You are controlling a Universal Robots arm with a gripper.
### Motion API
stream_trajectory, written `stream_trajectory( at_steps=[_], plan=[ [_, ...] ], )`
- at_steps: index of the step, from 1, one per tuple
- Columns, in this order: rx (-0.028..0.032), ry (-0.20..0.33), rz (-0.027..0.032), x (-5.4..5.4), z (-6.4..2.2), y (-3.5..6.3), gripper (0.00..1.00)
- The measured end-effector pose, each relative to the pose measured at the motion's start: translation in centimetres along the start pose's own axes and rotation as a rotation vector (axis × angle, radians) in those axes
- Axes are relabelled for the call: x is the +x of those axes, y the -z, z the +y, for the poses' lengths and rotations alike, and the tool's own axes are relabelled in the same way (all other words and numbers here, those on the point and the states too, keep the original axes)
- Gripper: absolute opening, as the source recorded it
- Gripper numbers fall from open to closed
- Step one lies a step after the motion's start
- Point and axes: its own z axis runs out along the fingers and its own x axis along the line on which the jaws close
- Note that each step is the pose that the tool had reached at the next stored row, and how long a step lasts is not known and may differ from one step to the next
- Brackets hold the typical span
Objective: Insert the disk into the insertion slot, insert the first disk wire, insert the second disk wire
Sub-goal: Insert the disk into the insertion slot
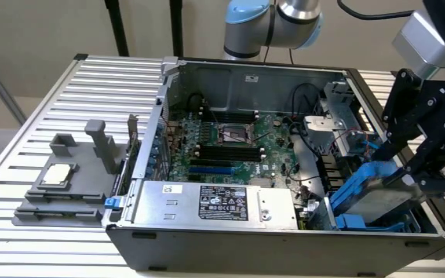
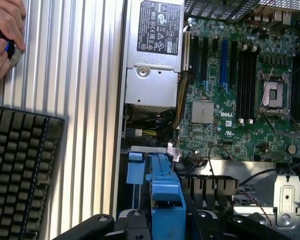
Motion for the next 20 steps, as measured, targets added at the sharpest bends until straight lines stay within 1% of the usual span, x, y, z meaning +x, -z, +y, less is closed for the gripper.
stream_trajectory(
  at_steps=[1,3,4,7,12,13,14,15,17,19,20],
  plan=[
    [0.0,0.0,-0.0001,0.0,0.0,0.0,0.46],
    [0.0,0.0,-0.0002,0.0,0.0,-0.01,0.46],
    [0.0,0.0,-0.0001,0.0,0.0,0.0,0.53],
    [0.0,0.0,-0.0001,0.0,-0.18,0.0,0.53],
    [0.0,0.0,-0.001,0.1,-1.27,0.02,0.53],
    [0.0,0.0,-0.001,0.1,-1.29,0.02,0.51],
    [0.0,0.0,-0.0011,0.1,-1.29,0.02,0.44],
    [0.0001,0.0,-0.0011,0.1,-1.29,0.02,0.44],
    [0.0,0.0,-0.0013,0.1,-1.29,0.01,0.32],
    [0.0,0.0,-0.0012,0.1,-1.29,0.01,0.32],
    [0.0,0.0,-0.0011,0.1,-1.29,0.02,0.25]
  ],
)
